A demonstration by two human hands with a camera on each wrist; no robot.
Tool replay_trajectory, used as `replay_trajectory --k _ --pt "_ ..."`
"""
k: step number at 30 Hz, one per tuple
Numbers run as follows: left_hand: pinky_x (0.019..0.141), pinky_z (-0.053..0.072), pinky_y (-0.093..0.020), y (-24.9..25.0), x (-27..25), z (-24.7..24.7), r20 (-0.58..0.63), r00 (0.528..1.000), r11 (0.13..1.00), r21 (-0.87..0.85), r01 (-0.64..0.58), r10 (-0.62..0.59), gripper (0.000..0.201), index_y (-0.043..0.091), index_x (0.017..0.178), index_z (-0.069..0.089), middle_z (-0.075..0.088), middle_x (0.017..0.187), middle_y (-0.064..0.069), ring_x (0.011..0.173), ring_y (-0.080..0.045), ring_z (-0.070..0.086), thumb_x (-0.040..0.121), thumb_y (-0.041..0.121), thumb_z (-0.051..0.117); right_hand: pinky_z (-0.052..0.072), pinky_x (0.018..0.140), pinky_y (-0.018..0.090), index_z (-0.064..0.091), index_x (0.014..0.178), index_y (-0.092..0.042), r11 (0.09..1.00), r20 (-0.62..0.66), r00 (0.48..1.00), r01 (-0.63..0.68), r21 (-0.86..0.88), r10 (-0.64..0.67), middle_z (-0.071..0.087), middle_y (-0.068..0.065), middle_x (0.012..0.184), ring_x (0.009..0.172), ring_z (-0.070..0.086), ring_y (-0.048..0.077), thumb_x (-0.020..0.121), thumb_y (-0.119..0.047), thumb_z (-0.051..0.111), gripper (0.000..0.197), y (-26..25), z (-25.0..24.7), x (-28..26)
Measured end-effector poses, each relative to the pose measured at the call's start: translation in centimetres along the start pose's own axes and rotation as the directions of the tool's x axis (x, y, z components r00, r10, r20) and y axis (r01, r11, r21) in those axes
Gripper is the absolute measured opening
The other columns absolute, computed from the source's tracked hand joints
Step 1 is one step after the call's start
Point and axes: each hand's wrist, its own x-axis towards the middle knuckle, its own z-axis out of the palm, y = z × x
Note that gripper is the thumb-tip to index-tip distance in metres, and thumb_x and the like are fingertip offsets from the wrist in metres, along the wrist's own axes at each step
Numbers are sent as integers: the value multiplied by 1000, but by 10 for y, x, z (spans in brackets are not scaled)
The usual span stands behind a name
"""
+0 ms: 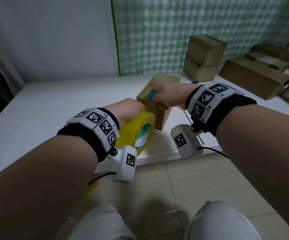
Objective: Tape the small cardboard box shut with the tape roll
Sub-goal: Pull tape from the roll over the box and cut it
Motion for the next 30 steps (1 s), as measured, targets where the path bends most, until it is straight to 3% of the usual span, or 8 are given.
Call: replay_trajectory --k 6,10,12,18,21,25,28,30 --pt "91 48 -38 0 -1 -2 -4 1000 1000 -16 8 -8 35 8 129 53 57 115 -16 99 -30 56 100 21 39 39 54 23 65 103 -1 975 14 1000 21 -223 -19 62 7 81 69 54 20 95 -15 41 29 -1 0 -1" --pt "106 42 -40 1 -1 -3 14 1000 1000 18 6 -6 39 3 135 48 50 138 -19 125 -33 50 101 20 37 35 52 24 60 112 -2 938 -37 997 57 -342 -74 60 12 98 82 51 23 95 -24 44 32 -1 6 2" --pt "104 44 -41 0 -1 -3 12 1000 1000 28 -7 6 38 5 134 49 51 136 -19 119 -33 52 101 19 37 35 53 24 57 112 -3 917 -19 996 68 -392 -82 55 9 96 83 50 22 96 -25 43 31 0 8 3" --pt "98 46 -40 1 -2 -1 0 1000 1000 5 -3 3 35 6 131 51 54 131 -19 117 -34 53 101 20 37 29 51 20 56 117 -6 889 -2 995 88 -449 -99 51 8 98 87 46 21 97 -25 42 31 0 8 5" --pt "99 44 -39 1 -1 -2 0 1000 1000 -14 3 -3 37 4 132 49 53 133 -20 121 -34 52 101 20 37 36 62 26 57 122 -8 873 6 995 93 -478 -103 58 11 108 89 47 20 96 -25 43 34 -2 6 5" --pt "93 46 -38 1 -2 -2 4 1000 1000 -23 14 -14 35 5 129 51 55 112 -18 102 -32 55 101 21 37 38 68 28 57 125 -11 864 28 995 94 -495 -93 59 9 116 96 53 23 95 -25 45 35 -5 4 6" --pt "98 46 -39 1 -1 -1 2 1000 1000 -8 13 -13 36 2 129 50 55 123 -21 113 -34 55 101 19 36 39 73 29 58 125 -12 847 48 995 98 -522 -86 59 9 119 102 55 24 94 -24 46 35 -7 4 9" --pt "100 44 -40 1 1 -1 4 1000 1000 -6 11 -11 36 0 128 51 55 129 -21 116 -35 55 101 17 36 39 65 25 58 124 -11 845 64 996 90 -527 -66 58 8 111 93 50 22 95 -23 46 34 -8 5 12"
